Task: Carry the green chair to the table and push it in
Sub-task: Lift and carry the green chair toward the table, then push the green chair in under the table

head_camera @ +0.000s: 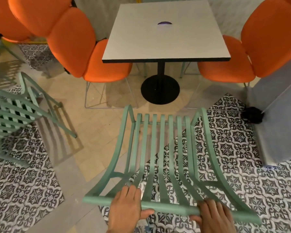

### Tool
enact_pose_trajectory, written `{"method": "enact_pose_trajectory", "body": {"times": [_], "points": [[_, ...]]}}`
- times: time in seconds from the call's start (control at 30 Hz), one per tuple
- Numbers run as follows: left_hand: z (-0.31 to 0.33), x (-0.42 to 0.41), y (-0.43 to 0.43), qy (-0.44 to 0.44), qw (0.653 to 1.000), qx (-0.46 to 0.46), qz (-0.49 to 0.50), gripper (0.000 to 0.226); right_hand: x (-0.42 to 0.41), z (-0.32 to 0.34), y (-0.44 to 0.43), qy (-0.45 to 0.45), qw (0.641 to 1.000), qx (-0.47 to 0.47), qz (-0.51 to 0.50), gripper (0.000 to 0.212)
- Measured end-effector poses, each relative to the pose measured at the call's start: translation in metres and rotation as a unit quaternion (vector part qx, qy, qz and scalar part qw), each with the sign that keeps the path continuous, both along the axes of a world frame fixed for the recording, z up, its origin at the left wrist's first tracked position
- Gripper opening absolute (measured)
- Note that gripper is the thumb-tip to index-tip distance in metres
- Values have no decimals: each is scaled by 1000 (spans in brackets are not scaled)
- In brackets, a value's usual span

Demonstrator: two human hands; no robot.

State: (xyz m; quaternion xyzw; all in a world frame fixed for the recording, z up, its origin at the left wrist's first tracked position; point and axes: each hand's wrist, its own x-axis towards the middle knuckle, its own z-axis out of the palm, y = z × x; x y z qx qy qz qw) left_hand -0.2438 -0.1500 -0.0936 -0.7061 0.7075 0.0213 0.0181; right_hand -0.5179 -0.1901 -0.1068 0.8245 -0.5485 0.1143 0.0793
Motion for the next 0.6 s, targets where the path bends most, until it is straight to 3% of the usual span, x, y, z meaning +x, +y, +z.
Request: {"method": "enact_pose_trajectory", "body": {"times": [0.43,0.6], "points": [[22,0,-55,-13,999,37,0,74,4,15,-56,-10,996,86,9,58],[21,2,-87,-23,998,53,-6,71,5,15,-85,-6,994,110,8,72]]}}
